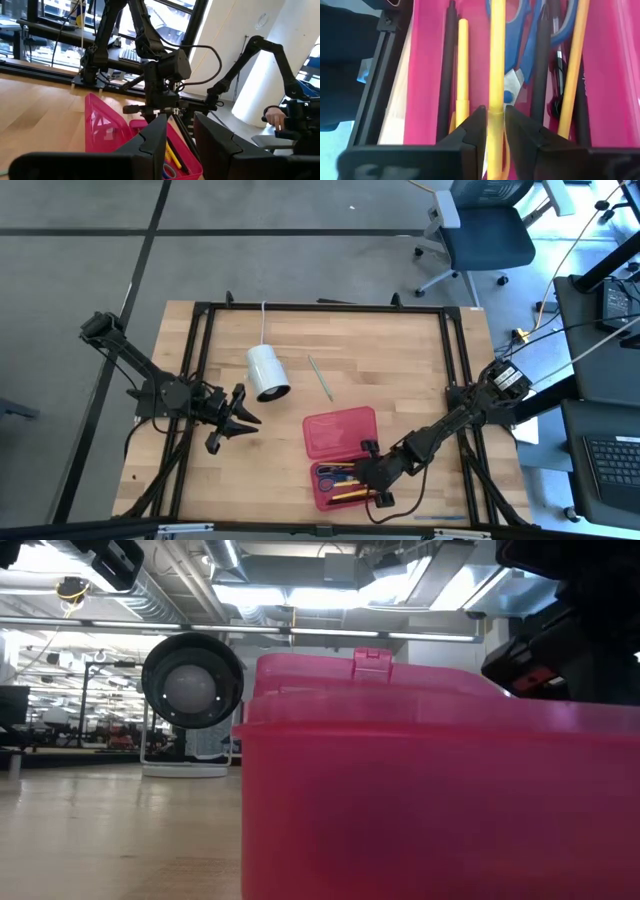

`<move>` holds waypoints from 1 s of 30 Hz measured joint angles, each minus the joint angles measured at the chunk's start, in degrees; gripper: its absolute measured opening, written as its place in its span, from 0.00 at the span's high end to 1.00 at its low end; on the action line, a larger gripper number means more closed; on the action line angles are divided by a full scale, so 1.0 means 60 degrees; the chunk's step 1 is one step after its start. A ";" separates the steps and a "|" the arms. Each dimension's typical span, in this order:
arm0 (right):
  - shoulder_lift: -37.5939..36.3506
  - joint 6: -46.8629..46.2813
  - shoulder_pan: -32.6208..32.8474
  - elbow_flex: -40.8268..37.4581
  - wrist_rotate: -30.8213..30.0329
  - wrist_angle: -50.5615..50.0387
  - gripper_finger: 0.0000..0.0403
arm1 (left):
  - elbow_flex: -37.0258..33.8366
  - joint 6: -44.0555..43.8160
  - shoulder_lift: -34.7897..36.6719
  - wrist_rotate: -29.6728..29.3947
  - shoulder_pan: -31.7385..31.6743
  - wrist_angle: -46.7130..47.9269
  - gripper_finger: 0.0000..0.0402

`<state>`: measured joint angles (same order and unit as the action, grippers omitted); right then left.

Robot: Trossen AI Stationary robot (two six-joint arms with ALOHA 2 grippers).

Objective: Pick & place school supplies into a supply box
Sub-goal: Put the yellow pen into the pink supply box, then put the light blue pencil into the pink supply box

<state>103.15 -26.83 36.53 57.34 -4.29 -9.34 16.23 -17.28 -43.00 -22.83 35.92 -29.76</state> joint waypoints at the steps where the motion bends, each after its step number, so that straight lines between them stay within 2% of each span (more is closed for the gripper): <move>1: 0.0000 0.0013 0.0000 0.0000 0.0000 0.0003 0.80 | 0.0000 -0.0004 0.0000 0.0000 0.0000 0.0004 0.77; 7: 0.0000 -0.0021 0.0000 0.0022 0.0145 0.0007 0.75 | 0.0000 -0.0001 0.0000 0.0000 -0.0003 0.0000 0.78; 11: -0.0186 -0.0231 0.0000 0.0501 0.0357 -0.0177 0.73 | 0.0000 -0.0004 0.0000 -0.0004 0.0000 0.0000 0.78; 19: -0.1272 -0.0227 0.0000 0.1593 0.0430 -0.1748 0.72 | 0.0000 -0.0004 0.0000 -0.0007 -0.0001 0.0004 0.78; 30: -0.1987 0.0268 -0.0294 0.2153 0.0292 -0.2844 0.72 | 0.0000 -0.0002 0.0000 -0.0007 0.0000 0.0002 0.78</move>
<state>91.23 -25.23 34.77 70.26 -2.54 -26.40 16.23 -17.29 -43.00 -22.87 35.92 -29.75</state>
